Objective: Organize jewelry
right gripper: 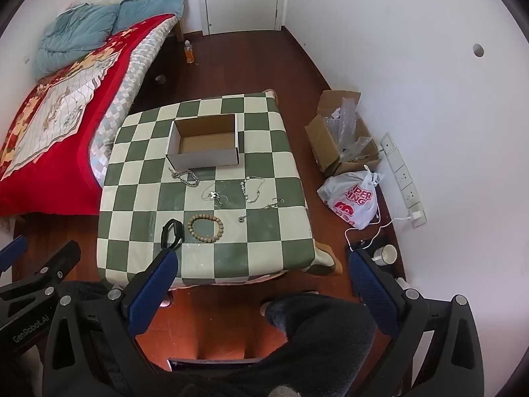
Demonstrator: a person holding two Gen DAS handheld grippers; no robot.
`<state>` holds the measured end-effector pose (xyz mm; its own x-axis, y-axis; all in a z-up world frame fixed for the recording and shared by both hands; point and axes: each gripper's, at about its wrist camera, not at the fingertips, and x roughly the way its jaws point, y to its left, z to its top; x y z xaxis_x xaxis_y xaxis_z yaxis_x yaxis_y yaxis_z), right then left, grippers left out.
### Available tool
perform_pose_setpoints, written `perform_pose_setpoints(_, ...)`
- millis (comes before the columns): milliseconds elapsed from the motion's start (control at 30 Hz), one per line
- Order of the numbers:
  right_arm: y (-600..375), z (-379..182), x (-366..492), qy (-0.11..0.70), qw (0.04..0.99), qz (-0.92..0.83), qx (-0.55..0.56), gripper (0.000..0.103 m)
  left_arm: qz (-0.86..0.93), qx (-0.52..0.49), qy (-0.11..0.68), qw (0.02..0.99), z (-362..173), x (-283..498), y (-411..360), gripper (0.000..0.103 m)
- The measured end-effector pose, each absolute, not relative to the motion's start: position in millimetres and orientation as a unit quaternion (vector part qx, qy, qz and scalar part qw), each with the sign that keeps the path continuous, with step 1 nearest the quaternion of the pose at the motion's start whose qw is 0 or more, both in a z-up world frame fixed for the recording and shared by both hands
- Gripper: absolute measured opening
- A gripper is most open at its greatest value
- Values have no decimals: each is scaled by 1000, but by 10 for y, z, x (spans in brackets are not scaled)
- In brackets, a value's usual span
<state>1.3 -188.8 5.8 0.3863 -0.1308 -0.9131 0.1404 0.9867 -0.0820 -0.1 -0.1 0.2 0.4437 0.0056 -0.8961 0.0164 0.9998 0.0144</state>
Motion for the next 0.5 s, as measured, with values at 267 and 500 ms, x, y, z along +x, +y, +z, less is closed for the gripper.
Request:
perform_pose_setpoints(267, -1894, 65, 12, 545, 834, -84, -1, 103, -5, 11, 525, 851, 10, 12, 2, 103)
perform_pose_setpoints(500, -1892, 74, 4, 547, 833, -81, -3, 103, -5, 14, 524, 852, 21, -22, -23, 103)
